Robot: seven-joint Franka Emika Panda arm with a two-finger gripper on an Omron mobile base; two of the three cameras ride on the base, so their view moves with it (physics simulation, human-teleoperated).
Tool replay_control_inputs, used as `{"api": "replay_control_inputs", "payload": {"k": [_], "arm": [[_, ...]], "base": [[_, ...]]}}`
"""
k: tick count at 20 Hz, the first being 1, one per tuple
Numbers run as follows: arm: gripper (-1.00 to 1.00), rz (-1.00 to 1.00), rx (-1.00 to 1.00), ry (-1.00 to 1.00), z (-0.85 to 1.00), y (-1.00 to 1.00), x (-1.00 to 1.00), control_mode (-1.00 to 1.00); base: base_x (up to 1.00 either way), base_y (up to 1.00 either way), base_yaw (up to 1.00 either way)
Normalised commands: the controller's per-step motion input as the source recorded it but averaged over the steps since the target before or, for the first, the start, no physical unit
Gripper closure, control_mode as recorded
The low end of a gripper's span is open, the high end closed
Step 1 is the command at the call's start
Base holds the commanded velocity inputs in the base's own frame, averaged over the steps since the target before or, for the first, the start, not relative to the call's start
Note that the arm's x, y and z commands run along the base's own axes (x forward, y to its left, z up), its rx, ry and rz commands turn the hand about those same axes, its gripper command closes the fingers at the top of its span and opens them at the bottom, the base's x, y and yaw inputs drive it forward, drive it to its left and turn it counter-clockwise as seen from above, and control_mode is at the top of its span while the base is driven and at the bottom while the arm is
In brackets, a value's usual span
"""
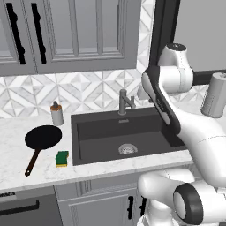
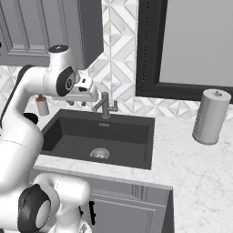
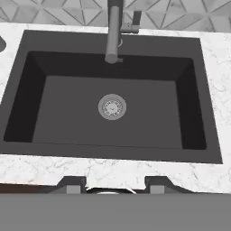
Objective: Pick the pan and sponge and place them into the sink. Then turn on the water.
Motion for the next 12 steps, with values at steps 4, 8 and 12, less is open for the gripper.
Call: {"api": "replay_control_inputs", "payload": {"k": [4,8,12], "arm": [[-1.0,0.08,0.0,0.07,0.0,0.05,0.0,-1.0],[-1.0,0.05,0.0,0.16,-0.01,0.84,0.0,-1.0],[-1.0,-0.02,0.0,0.21,0.0,1.0,0.11,-1.0]], "base": [[0.0,0.0,0.0],[0.0,0.0,0.0],[0.0,0.0,0.0]]}}
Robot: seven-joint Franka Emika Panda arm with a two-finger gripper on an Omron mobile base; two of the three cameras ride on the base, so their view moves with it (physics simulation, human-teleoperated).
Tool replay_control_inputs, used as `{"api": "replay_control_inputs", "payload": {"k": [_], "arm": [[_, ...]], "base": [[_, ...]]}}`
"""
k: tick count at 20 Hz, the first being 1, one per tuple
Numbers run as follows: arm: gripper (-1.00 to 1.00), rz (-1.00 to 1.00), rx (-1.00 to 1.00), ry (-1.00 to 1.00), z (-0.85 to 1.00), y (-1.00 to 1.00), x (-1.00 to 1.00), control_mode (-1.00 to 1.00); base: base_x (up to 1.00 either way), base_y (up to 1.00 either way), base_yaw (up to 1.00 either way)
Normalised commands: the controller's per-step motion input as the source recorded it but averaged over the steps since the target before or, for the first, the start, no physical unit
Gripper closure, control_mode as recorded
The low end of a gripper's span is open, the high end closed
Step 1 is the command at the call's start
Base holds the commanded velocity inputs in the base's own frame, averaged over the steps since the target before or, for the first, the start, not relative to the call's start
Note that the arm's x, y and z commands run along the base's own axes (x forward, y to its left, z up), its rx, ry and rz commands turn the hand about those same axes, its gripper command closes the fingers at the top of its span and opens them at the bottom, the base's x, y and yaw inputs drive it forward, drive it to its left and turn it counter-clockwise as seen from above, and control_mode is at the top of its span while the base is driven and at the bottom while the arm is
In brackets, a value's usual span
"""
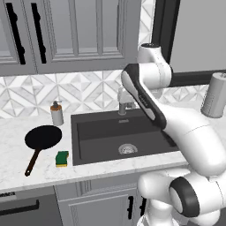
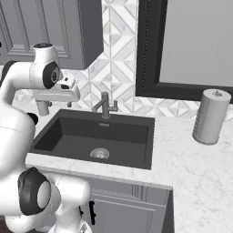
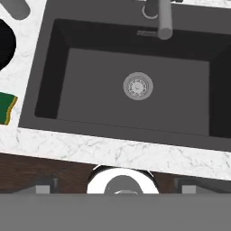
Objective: Pick the pan and sponge and place them into the sink. Then turn on the water.
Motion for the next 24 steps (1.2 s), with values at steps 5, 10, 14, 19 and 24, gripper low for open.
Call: {"api": "replay_control_inputs", "payload": {"k": [5,10,14,19,24], "arm": [[-1.0,-0.08,-0.15,0.23,-0.12,1.0,0.04,-1.0],[-1.0,-0.1,-0.17,0.19,-0.33,0.98,0.08,-1.0],[-1.0,0.0,-0.04,0.17,-0.14,0.34,0.0,-1.0],[-1.0,0.0,0.0,-0.02,-0.43,0.38,0.0,-1.0],[-1.0,0.0,0.06,-0.17,-0.5,0.36,0.0,-1.0]], "base": [[0.0,0.0,0.0],[0.0,0.0,0.0],[0.0,0.0,0.0],[0.0,0.0,0.0],[0.0,0.0,0.0]]}}
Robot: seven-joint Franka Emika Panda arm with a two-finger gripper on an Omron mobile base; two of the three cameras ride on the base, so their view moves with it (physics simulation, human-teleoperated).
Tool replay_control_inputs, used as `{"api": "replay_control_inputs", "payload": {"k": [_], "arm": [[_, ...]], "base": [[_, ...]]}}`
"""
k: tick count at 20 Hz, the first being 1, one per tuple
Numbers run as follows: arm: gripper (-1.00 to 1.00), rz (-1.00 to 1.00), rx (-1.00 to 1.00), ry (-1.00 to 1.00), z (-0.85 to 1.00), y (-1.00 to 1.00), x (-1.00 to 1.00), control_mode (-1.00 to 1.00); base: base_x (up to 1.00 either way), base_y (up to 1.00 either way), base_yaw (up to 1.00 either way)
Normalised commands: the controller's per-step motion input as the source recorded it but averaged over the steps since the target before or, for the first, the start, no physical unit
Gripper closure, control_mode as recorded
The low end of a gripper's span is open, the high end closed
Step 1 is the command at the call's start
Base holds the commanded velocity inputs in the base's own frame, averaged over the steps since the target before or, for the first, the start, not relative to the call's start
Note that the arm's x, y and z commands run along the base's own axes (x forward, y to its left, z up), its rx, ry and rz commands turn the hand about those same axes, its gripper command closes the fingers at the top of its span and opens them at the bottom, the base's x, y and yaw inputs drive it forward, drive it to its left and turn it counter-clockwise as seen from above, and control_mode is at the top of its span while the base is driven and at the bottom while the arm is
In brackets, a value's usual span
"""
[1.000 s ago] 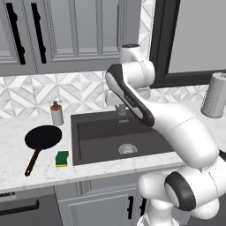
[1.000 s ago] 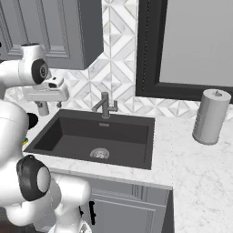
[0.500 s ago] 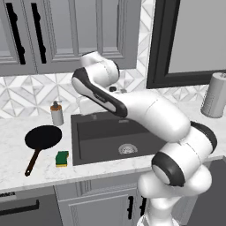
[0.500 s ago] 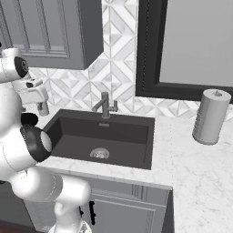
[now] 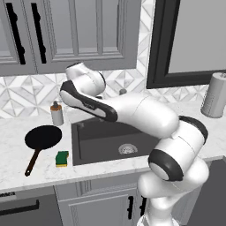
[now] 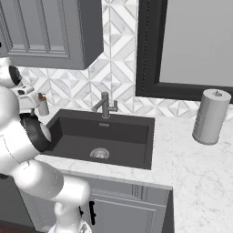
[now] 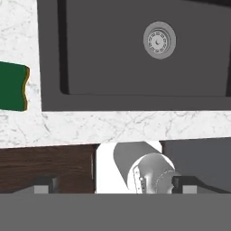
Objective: Pick the pan and sponge and place them into the sink. Then turn on the water.
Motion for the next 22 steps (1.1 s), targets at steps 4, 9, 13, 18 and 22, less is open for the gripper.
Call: {"api": "replay_control_inputs", "payload": {"k": [4,9,13,18,22], "arm": [[-1.0,0.0,0.12,-0.08,-0.25,0.38,0.0,-1.0],[-1.0,0.0,0.09,0.0,-0.3,0.54,0.12,-1.0],[-1.0,0.0,0.08,0.0,-0.35,0.58,0.17,-1.0],[-1.0,-0.02,0.02,0.0,-0.34,0.5,0.27,-1.0],[-1.0,-0.01,0.0,0.01,-0.07,0.11,0.02,-1.0]], "base": [[0.0,0.0,0.0],[0.0,0.0,0.0],[0.0,0.0,0.0],[0.0,0.0,0.0],[0.0,0.0,0.0]]}}
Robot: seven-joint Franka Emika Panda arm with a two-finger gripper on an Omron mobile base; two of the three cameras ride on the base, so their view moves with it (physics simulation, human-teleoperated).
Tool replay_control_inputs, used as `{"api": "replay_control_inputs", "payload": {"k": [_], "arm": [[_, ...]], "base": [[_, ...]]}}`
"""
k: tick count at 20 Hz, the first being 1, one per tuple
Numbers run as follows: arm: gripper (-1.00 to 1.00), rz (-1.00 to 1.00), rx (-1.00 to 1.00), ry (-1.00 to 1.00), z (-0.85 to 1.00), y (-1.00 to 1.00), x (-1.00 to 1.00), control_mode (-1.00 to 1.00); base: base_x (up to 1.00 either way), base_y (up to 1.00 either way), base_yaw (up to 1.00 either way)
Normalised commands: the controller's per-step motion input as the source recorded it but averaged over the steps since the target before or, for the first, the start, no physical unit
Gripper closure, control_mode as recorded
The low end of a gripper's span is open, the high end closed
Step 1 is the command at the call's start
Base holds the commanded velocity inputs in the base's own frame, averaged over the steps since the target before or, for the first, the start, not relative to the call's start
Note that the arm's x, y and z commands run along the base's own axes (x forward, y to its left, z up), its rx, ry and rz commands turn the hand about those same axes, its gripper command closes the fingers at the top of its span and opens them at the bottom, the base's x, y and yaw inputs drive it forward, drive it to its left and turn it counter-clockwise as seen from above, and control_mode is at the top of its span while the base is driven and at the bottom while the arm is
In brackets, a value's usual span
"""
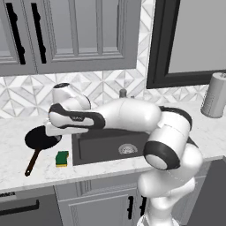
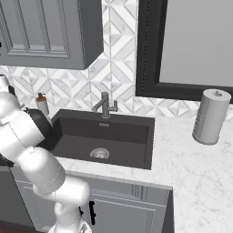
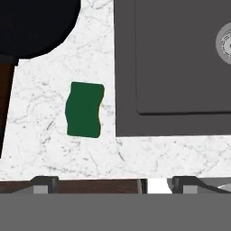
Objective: Pick the pan and sponge and place them into the sink. Then turn on the water.
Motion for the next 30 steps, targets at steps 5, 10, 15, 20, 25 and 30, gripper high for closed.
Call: {"api": "replay_control_inputs", "payload": {"k": [5,10,15,20,25,30], "arm": [[-1.0,0.0,0.0,0.0,-0.15,0.19,0.06,-1.0],[-1.0,0.0,0.0,0.0,-0.31,0.45,0.14,-1.0],[-1.0,0.0,0.0,0.0,-0.2,0.45,0.11,-1.0],[-1.0,0.0,0.0,0.0,-0.21,0.49,0.16,-1.0],[-1.0,0.0,0.0,0.0,-0.17,0.45,0.16,-1.0],[-1.0,0.0,-0.01,0.05,-0.03,0.22,0.06,-1.0]], "base": [[0.0,0.0,0.0],[0.0,0.0,0.0],[0.0,0.0,0.0],[0.0,0.0,0.0],[0.0,0.0,0.0],[0.0,0.0,0.0]]}}
